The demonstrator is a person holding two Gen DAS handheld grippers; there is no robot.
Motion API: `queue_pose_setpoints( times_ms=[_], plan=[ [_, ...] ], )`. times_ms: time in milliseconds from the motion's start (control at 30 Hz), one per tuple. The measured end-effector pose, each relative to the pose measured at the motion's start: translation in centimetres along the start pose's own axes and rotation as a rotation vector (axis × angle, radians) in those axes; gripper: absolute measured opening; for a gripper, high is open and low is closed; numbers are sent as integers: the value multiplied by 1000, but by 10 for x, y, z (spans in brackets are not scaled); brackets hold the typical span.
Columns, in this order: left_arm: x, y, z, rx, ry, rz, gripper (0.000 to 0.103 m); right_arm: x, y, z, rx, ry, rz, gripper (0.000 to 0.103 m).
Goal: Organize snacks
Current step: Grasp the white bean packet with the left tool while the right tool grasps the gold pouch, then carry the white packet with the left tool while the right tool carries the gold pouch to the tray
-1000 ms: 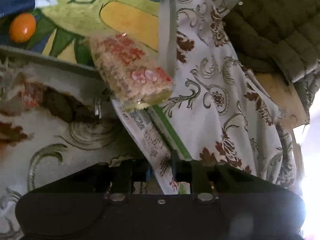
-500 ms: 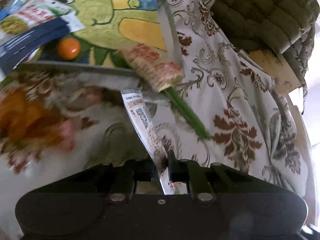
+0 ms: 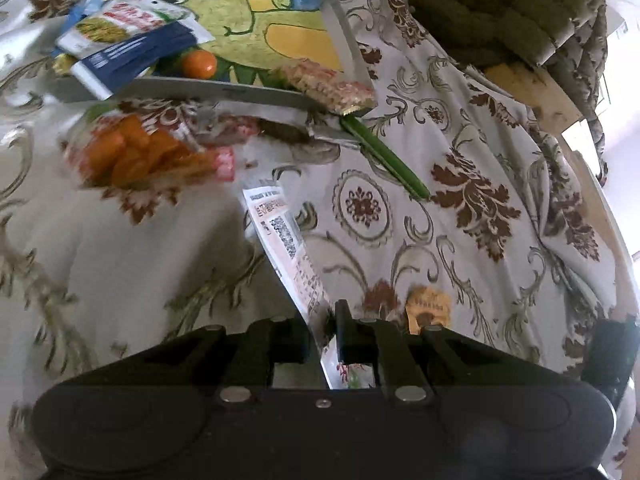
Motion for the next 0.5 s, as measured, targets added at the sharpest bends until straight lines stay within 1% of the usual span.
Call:
queue_pose_setpoints(
  times_ms=[67, 167, 333, 500],
  plan=[
    [-7, -5, -9, 8, 10, -1, 11, 0, -6, -3, 17, 6, -1, 55],
    [-17, -14, -26, 27, 32, 16, 10, 1, -13, -14, 88, 37, 33, 53],
    [-32, -33, -52, 73, 72, 48, 8, 5, -16, -29, 178, 85, 96, 53],
    [-42, -53, -71, 100, 103, 22, 8, 10, -36, -43, 264, 128, 90, 53]
  ],
)
Point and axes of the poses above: each gripper's, at about its wrist camera, not at the fingertips, and z roughly the way its jaws point, y to its right, x to its top, the point moved 7 cm from there along z, roughly the way its jaws point, and after that the axes turned 15 degrees about x, right-handed, at the moved point
